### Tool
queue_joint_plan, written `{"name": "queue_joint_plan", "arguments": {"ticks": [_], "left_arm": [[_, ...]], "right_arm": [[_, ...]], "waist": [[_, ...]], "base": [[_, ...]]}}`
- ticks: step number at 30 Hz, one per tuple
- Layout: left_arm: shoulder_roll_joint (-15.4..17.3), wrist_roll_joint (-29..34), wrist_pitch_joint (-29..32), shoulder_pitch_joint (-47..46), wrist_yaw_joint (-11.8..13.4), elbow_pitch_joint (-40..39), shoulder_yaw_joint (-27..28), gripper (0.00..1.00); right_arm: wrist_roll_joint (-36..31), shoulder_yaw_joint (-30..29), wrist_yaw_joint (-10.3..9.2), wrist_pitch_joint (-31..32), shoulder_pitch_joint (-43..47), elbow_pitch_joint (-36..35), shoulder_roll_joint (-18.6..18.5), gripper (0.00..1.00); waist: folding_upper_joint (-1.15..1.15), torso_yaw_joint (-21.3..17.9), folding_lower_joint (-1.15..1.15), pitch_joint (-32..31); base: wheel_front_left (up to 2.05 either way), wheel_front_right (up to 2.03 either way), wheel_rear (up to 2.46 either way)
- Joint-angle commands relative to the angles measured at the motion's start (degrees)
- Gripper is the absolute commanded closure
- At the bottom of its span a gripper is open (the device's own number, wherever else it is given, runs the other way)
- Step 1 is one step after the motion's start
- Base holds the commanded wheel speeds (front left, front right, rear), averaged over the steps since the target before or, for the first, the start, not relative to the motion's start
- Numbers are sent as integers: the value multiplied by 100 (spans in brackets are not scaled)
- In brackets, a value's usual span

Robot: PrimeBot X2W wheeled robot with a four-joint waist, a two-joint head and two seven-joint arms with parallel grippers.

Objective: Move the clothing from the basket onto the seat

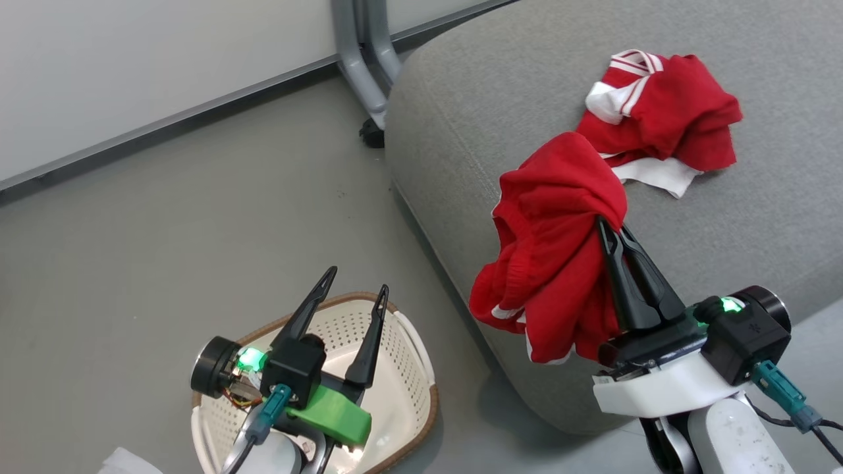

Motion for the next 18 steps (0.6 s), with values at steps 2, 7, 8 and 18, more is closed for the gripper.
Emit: {"name": "queue_joint_plan", "arguments": {"ticks": [2, 7, 8, 18], "left_arm": [[124, 103, 61, 76, -17, -47, -42, 0], [159, 203, 274, -271, -318, -98, -339, 0], [170, 221, 321, -330, -379, -85, -385, 0], [273, 274, 570, -678, -638, -72, -604, 0]], "right_arm": [[29, -77, -10, -18, 109, -133, 83, 100], [41, -580, -10, -18, 335, -462, 214, 100], [40, -677, -9, -18, 370, -522, 245, 100], [260, -1124, -9, -18, -119, -360, 309, 100]], "waist": [[0, -850, 0, 215], [0, -970, 0, 441], [0, -982, 0, 502], [0, -1001, 0, 1023]], "base": [[0, 0, 0], [0, 0, 0], [0, 0, 0], [2, 2, 2]]}}
